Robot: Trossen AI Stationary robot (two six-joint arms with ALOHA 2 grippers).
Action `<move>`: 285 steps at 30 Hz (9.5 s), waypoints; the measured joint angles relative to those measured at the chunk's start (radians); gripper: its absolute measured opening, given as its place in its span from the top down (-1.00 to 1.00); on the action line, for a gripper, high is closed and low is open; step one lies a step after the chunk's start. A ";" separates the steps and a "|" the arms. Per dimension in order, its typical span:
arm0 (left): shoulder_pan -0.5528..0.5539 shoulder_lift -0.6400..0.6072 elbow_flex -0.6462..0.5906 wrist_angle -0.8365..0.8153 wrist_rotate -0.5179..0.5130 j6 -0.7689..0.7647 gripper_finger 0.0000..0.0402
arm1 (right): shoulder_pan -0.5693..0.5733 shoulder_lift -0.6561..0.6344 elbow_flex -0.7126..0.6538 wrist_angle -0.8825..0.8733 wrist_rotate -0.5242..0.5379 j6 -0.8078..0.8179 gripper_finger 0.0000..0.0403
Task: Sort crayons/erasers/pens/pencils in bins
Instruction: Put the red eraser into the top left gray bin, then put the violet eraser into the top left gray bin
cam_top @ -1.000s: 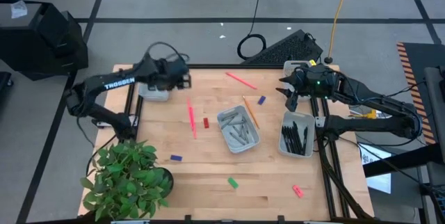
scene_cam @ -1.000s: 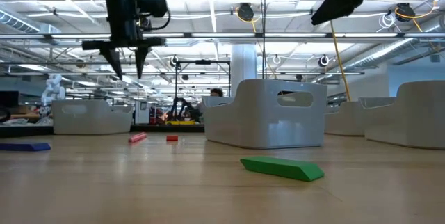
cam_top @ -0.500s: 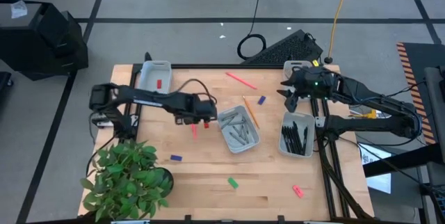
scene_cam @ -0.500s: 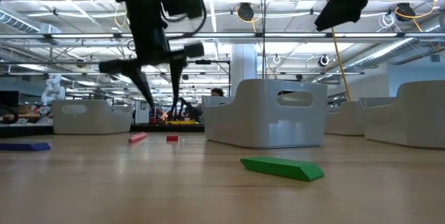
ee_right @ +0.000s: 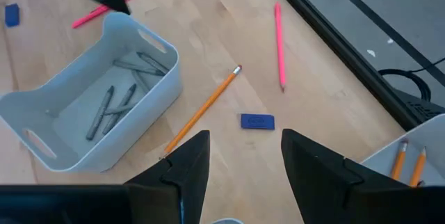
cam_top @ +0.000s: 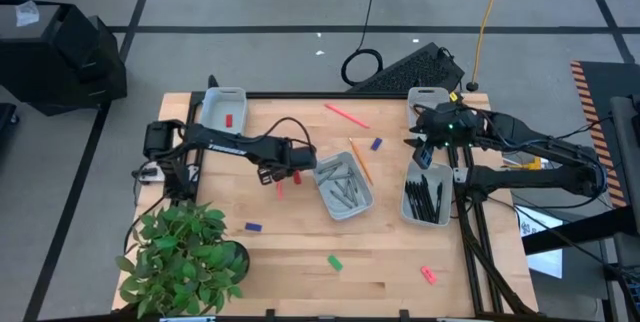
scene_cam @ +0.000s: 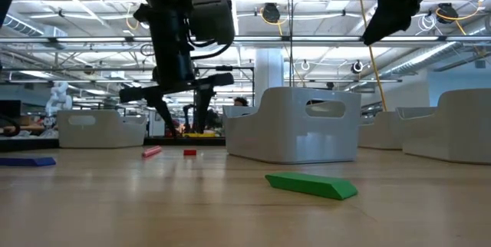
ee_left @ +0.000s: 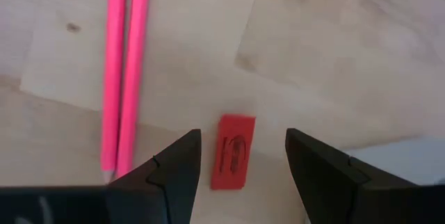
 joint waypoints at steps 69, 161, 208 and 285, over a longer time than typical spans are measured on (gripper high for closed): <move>0.075 0.055 -0.054 -0.120 0.263 -0.047 0.69 | 0.006 0.005 0.000 -0.017 0.002 -0.068 0.15; 0.853 -0.406 -0.380 -0.129 -0.022 1.242 -0.51 | -0.094 0.958 0.255 0.017 0.111 1.351 -0.13; 0.789 -0.604 -0.399 -0.167 0.028 1.322 -0.43 | -0.106 1.079 0.266 0.143 0.170 1.377 0.93; 0.152 -0.377 -0.055 1.211 0.379 1.462 0.64 | -0.047 0.563 0.266 1.277 -0.592 0.182 0.90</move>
